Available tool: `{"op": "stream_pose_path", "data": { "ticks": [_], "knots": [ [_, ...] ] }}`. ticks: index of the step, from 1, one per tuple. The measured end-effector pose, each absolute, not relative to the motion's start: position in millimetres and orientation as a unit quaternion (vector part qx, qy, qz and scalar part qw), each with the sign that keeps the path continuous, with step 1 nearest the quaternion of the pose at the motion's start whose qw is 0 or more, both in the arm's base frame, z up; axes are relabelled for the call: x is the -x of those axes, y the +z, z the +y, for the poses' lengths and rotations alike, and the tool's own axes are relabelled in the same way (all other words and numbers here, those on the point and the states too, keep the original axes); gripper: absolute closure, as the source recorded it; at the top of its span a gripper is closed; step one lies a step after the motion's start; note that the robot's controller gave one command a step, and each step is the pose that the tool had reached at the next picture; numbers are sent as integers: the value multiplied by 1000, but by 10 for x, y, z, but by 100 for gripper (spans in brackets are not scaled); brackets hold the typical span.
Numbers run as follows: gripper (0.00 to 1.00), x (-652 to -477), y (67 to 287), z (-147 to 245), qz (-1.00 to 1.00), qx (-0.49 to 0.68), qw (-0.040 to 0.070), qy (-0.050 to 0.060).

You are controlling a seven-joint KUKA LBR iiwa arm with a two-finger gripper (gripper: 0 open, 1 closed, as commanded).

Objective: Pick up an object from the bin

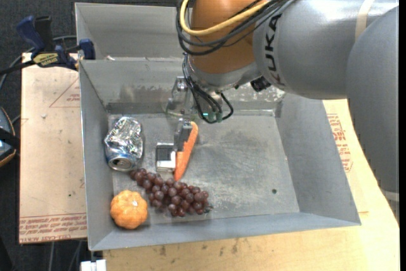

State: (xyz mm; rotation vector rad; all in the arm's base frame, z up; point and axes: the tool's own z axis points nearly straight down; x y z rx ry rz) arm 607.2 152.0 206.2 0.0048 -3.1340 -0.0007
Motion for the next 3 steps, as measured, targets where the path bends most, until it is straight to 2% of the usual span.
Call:
{"op": "stream_pose_path", "data": {
  "ticks": [1, 2, 3],
  "knots": [
    [0, -6089, 2111, 1512, -1000, 0, 0, -1],
    [0, -6093, 1780, 1353, -996, -84, -4, -2],
    [0, -5955, 1584, 920, -980, -199, 2, 0]
  ]
}}
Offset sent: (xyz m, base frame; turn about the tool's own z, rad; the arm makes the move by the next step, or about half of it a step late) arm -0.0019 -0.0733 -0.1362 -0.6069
